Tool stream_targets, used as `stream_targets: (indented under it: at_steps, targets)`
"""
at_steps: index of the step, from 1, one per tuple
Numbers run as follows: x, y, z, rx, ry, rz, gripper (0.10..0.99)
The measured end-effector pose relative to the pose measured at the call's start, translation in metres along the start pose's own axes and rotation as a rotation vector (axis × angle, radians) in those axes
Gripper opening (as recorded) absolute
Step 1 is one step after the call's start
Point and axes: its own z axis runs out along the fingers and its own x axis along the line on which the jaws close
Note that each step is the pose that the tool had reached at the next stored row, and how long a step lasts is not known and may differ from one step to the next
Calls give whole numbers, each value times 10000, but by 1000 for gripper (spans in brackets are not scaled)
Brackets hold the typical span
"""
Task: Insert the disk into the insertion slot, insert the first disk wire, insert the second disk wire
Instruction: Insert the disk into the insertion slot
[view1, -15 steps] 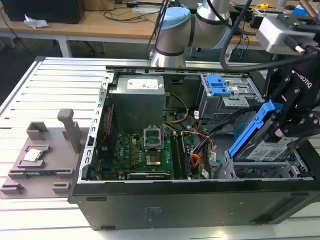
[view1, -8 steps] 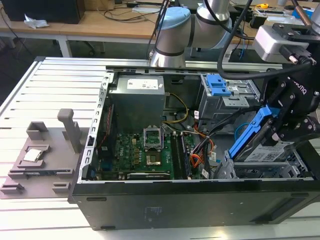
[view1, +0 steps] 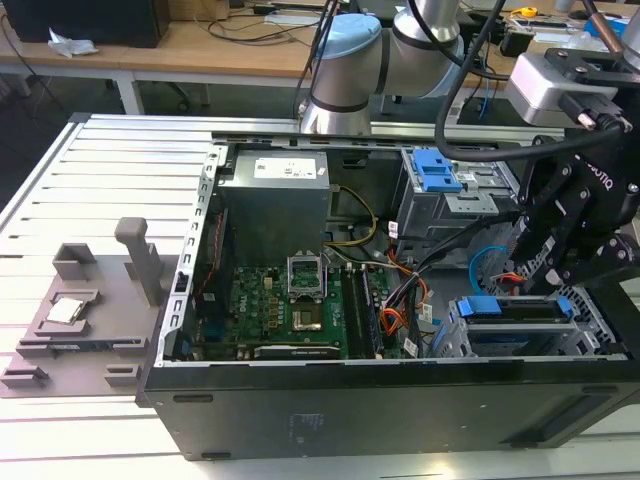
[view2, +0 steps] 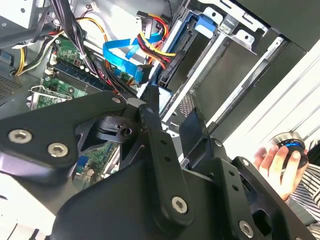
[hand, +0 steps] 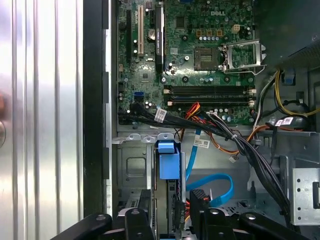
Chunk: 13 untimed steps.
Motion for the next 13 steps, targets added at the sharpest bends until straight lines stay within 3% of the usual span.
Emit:
stream_targets:
  at_steps: [9,10,13]
  targets:
    - [0,0,4,0,-1,0,424]
    - [0,0,4,0,0,0,294]
    - [0,0,5,1,0,0,114]
